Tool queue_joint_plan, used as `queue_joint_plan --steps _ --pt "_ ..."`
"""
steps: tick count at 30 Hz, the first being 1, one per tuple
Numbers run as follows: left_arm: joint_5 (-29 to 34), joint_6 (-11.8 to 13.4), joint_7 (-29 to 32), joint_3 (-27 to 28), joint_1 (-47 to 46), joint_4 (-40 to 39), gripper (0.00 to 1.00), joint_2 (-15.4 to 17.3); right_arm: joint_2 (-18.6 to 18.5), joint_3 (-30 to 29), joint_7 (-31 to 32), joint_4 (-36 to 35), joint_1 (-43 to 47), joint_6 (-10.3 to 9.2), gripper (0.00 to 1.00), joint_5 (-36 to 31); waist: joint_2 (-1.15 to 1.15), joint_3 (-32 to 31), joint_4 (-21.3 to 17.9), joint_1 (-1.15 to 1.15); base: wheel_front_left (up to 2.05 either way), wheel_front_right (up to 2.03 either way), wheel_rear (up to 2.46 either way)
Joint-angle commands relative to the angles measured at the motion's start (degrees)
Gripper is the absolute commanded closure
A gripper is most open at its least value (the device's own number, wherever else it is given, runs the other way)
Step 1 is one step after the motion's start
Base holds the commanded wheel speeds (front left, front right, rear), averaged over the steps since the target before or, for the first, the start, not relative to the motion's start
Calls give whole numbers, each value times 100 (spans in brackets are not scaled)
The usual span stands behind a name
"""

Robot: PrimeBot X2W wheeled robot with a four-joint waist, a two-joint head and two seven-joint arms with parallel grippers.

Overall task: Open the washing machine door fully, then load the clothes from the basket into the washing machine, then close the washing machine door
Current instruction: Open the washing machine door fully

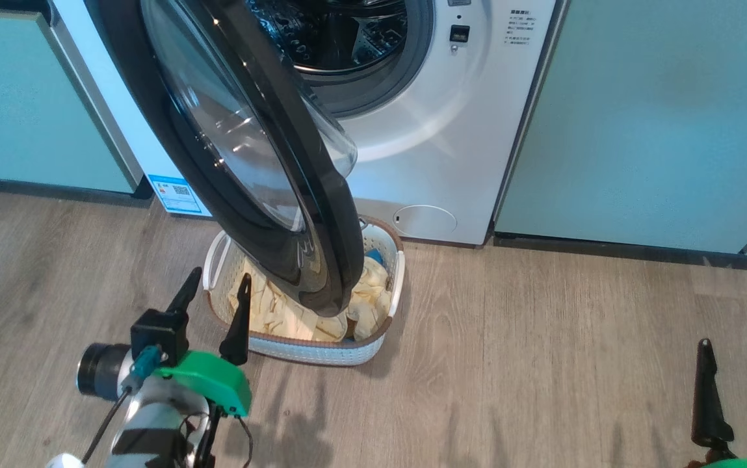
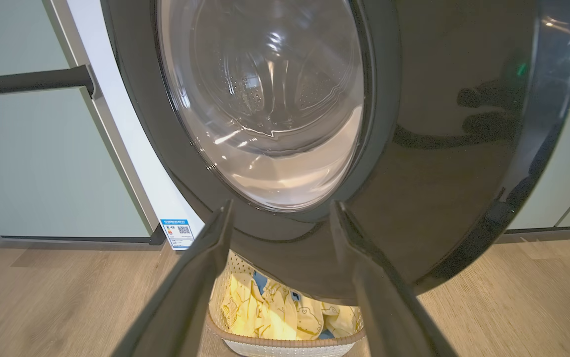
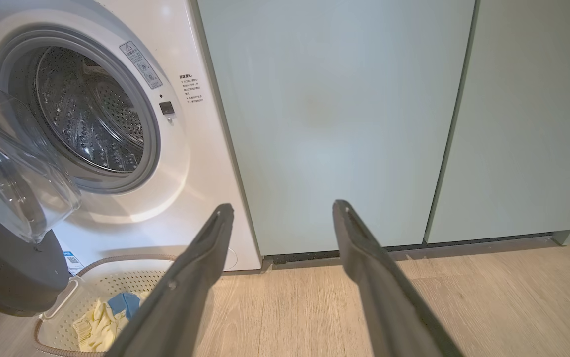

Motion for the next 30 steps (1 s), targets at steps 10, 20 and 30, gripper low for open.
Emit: queue_joint_plan --steps 10,20,30 --pt "-65 42 -36 245 -191 -145 0 130 -69 146 -54 -219 -73 5 0 -6 0 4 -14 0 0 0 0" --pt "-57 47 -36 226 -208 -152 0 121 -69 155 -54 -202 -82 5 0 -18 0 3 -47 0 0 0 0" --pt "-42 28 -36 181 -327 -136 100 135 -69 122 -54 -238 -123 5 0 -52 0 20 -79 0 0 0 0"
